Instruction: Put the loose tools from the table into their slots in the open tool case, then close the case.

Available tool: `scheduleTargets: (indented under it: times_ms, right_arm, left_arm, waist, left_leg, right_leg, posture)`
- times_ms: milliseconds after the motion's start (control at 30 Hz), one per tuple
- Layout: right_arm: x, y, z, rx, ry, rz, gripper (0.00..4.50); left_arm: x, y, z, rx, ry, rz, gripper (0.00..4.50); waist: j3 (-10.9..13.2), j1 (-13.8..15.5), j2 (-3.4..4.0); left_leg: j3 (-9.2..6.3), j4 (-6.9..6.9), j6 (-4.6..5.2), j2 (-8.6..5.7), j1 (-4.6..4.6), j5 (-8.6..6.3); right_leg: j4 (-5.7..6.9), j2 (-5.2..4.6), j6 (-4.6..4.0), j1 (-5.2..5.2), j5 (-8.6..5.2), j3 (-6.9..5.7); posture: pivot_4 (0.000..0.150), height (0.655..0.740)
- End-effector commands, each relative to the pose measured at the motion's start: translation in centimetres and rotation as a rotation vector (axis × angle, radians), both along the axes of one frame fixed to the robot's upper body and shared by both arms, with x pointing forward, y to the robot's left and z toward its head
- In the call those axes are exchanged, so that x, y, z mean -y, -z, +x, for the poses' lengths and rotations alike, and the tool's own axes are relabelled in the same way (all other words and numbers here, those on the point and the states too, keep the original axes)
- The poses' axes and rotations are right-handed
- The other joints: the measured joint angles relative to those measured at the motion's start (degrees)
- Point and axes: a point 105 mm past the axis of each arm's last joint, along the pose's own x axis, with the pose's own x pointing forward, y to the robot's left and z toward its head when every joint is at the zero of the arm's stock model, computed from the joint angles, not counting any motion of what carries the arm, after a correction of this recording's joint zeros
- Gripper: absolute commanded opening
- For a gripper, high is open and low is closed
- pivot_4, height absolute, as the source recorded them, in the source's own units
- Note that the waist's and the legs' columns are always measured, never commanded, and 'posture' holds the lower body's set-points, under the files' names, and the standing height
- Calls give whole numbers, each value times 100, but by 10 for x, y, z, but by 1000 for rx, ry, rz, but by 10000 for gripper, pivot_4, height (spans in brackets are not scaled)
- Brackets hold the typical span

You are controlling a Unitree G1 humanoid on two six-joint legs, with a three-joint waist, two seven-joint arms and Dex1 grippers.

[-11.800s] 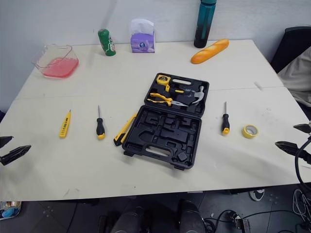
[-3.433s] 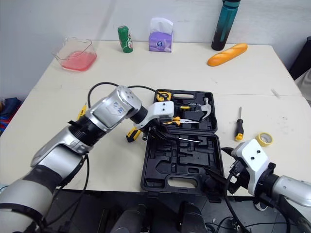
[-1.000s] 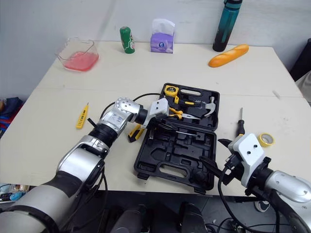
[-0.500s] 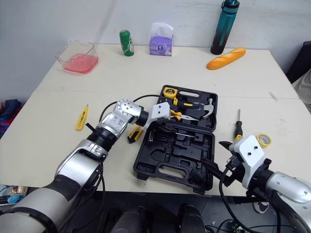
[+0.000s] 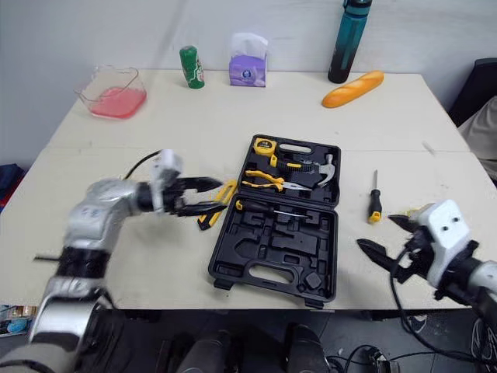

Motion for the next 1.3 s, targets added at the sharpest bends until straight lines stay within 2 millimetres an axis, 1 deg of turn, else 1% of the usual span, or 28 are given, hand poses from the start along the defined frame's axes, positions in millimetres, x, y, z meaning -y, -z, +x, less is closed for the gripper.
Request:
scheduleTargets:
  times_ms: [33,67,100,167,233,300,367,400,433,467,600,733,800,867,967,1067,1167,1200,1300]
  right_arm:
    - [34,-12,-6,10,54,-13,45000]
    - [45,-12,-7,-1,76,-17,45000]
    - [53,-12,-8,-9,88,-21,45000]
    - [81,-10,-12,-28,155,-53,45000]
    - [100,-10,-15,-36,200,-76,45000]
    - [117,-11,-18,-34,243,-91,45000]
    - [129,-13,-18,-25,277,-103,45000]
    - [133,-13,-18,-21,285,-105,45000]
    - [135,-13,-17,-21,289,-107,45000]
    - [136,-12,-17,-24,288,-111,45000]
    - [137,-10,-16,-28,278,-124,45000]
    - [135,-14,-13,-9,288,-112,45000]
    - [132,-15,-12,-5,286,-108,45000]
    - [125,-14,-12,-5,273,-109,45000]
    - [106,-18,-9,16,240,-89,45000]
    - [78,-22,-5,39,202,-43,45000]
    - [51,-19,-3,43,168,-7,45000]
    - [41,-17,-1,44,165,10,45000]
    - [19,-12,4,52,171,48,45000]
  left_arm:
    - [-51,-18,-27,13,-182,-33,44512]
    - [-71,-14,-37,-2,-260,-26,44512]
    - [-83,-13,-44,-12,-311,-20,44512]
    - [-130,-5,-62,-35,-507,23,44512]
    - [-161,-2,-76,-47,-642,52,44512]
    - [-190,-1,-86,-39,-781,88,44512]
    - [-223,1,-92,-23,-962,154,44512]
    - [-235,3,-94,-30,-1026,175,44512]
    - [-240,4,-96,-33,-1054,193,44512]
    - [-240,4,-97,-33,-1050,199,44512]
    - [-228,8,-94,-39,-984,205,44512]
    - [-220,6,-84,-39,-960,177,44512]
    - [-213,5,-79,-40,-933,169,44512]
    - [-200,3,-75,-37,-879,156,44512]
    - [-169,-5,-70,-30,-741,126,44512]
    - [-125,-18,-70,-20,-528,95,44512]
    - [-87,-30,-69,3,-346,87,44512]
    - [-71,-37,-70,17,-265,84,44512]
    - [-37,-53,-72,49,-83,72,44512]
  waist:
    - [1,14,-1]
    - [1,22,0]
    - [2,37,3]
    - [5,53,10]
    - [6,62,11]
    - [8,67,14]
    - [10,64,19]
    - [11,55,23]
    - [10,45,24]
    - [11,35,25]
    - [14,21,33]
    - [15,19,35]
    - [17,21,39]
    - [17,19,41]
    - [19,20,42]
    - [19,22,43]
    - [23,38,50]
    - [24,41,51]
    - [24,36,52]
  left_leg:
    - [-1,-1,-3,4,1,-2]
    - [-3,0,-6,6,2,-3]
    - [-3,0,-6,5,3,-3]
    - [-10,2,-7,1,11,-3]
    - [-12,1,-9,1,12,-7]
    - [-15,0,-16,3,13,-13]
    - [-16,0,-33,10,13,-23]
    - [-16,-1,-49,13,14,-32]
    - [-15,-3,-52,16,14,-33]
    - [-13,-4,-52,19,16,-33]
    - [0,-7,-52,32,13,-33]
    - [3,-6,-81,39,16,-48]
    - [4,-6,-82,39,17,-48]
    - [5,-7,-83,40,16,-49]
    - [5,-7,-84,47,15,-50]
    - [6,-6,-86,49,15,-50]
    - [4,-4,-89,50,14,-49]
    - [3,-4,-90,50,15,-49]
    - [2,-4,-90,51,15,-46]
  right_leg:
    - [-1,2,-3,0,-2,-2]
    - [-1,3,-6,2,-3,-3]
    - [0,1,-6,4,-3,-3]
    - [-3,-5,-6,15,-3,-7]
    - [-12,-10,-7,16,-4,-6]
    - [-28,-17,-15,14,-9,-9]
    - [-27,-29,-23,10,-13,-9]
    - [-23,-31,-26,8,-15,-9]
    - [-19,-30,-29,5,-16,-9]
    - [-12,-29,-33,2,-19,-9]
    - [2,-25,-46,-12,-26,-10]
    - [2,-22,-48,-13,-27,-10]
    - [3,-22,-49,-14,-28,-9]
    - [5,-21,-50,-15,-28,-9]
    - [9,-14,-50,-15,-28,-9]
    - [10,-12,-50,-15,-28,-7]
    - [11,-10,-51,-15,-28,-5]
    - [10,-7,-52,-14,-29,-4]
    - [19,-1,-54,-14,-29,-2]
  posture:
    - [1500,7327]
    - [1500,7327]
    - [1500,7327]
    - [1500,7327]
    - [1500,7327]
    - [1500,7327]
    - [1500,7327]
    - [1500,7327]
    - [1500,7327]
    - [1500,7327]
    - [1500,7327]
    - [1500,7327]
    - [1500,7327]
    - [1500,7327]
    - [1500,7327]
    - [1500,7327]
    - [1500,7327]
    - [1500,7327]
    - [1500,7327]
